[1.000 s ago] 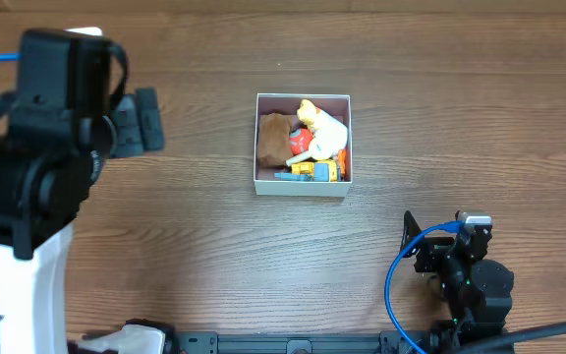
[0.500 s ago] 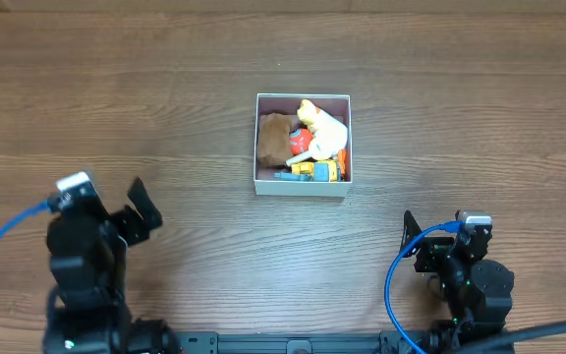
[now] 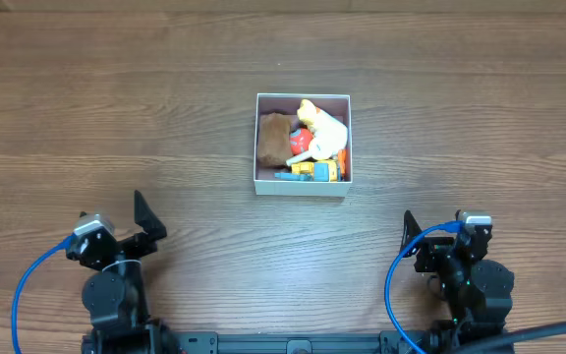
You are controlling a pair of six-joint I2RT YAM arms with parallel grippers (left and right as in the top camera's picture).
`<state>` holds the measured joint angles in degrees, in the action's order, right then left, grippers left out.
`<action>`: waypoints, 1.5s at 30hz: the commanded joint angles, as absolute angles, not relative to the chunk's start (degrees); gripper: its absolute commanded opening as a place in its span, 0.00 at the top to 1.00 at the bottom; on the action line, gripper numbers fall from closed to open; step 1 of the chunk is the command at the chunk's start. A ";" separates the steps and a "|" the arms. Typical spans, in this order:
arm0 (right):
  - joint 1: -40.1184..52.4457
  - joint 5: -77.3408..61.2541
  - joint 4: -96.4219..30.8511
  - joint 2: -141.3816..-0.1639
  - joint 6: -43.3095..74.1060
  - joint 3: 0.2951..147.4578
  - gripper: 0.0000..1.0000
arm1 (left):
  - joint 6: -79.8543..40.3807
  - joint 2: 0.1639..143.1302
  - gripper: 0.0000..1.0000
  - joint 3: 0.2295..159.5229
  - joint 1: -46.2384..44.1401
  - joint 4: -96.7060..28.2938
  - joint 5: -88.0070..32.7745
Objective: Pack container
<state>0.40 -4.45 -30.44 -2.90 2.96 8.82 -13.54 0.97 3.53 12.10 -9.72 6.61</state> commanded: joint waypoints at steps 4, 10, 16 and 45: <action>0.25 -4.10 -30.28 -2.42 2.98 8.34 0.00 | -12.84 0.16 0.00 0.82 12.51 -4.84 6.35; 0.25 -4.10 -30.28 -2.42 2.98 8.34 0.00 | -12.84 0.25 0.00 0.82 12.51 -4.84 6.35; 0.25 -4.10 -30.28 -2.42 2.98 8.34 0.00 | -12.86 0.32 0.00 0.82 11.88 -4.86 6.35; 0.25 -4.10 -30.28 -2.42 2.98 8.34 0.00 | -12.84 0.32 0.00 0.82 11.88 -4.84 6.35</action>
<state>0.40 -4.43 -30.44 -2.90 2.96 8.82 -13.52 0.91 1.43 12.10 -5.45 6.59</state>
